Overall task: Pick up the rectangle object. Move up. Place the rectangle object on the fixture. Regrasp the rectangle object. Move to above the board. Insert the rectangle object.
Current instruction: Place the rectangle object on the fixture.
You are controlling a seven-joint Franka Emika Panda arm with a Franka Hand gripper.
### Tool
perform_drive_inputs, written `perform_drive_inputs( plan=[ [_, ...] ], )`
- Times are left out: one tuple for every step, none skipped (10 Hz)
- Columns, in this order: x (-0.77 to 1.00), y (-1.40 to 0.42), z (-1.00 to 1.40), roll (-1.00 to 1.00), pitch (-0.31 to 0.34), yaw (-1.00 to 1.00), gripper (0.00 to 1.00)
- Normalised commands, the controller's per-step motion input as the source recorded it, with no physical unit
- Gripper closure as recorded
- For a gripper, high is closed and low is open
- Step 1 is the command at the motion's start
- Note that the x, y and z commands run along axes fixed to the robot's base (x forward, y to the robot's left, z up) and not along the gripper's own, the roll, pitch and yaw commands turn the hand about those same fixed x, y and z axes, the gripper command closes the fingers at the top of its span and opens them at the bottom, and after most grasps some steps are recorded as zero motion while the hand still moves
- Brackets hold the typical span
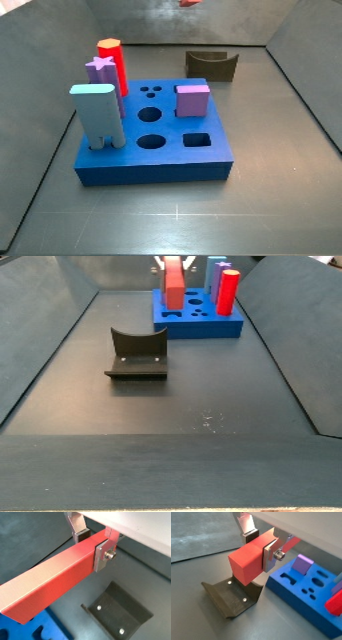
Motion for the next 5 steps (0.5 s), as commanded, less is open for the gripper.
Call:
perform_drive_inputs(
  plan=[
    [1.0,0.08,-0.03,-0.76,0.147,-0.18,1.0],
    [0.96,0.07,-0.03,-0.61,0.11,-0.16,1.0],
    [0.86,0.06,-0.02,-0.4,0.075,-0.13,1.0],
    [0.75,0.04,-0.01,-0.24,0.054,-0.11,1.0],
    [0.69,0.04,-0.01,-0.19,0.047,-0.1,1.0]
  ],
)
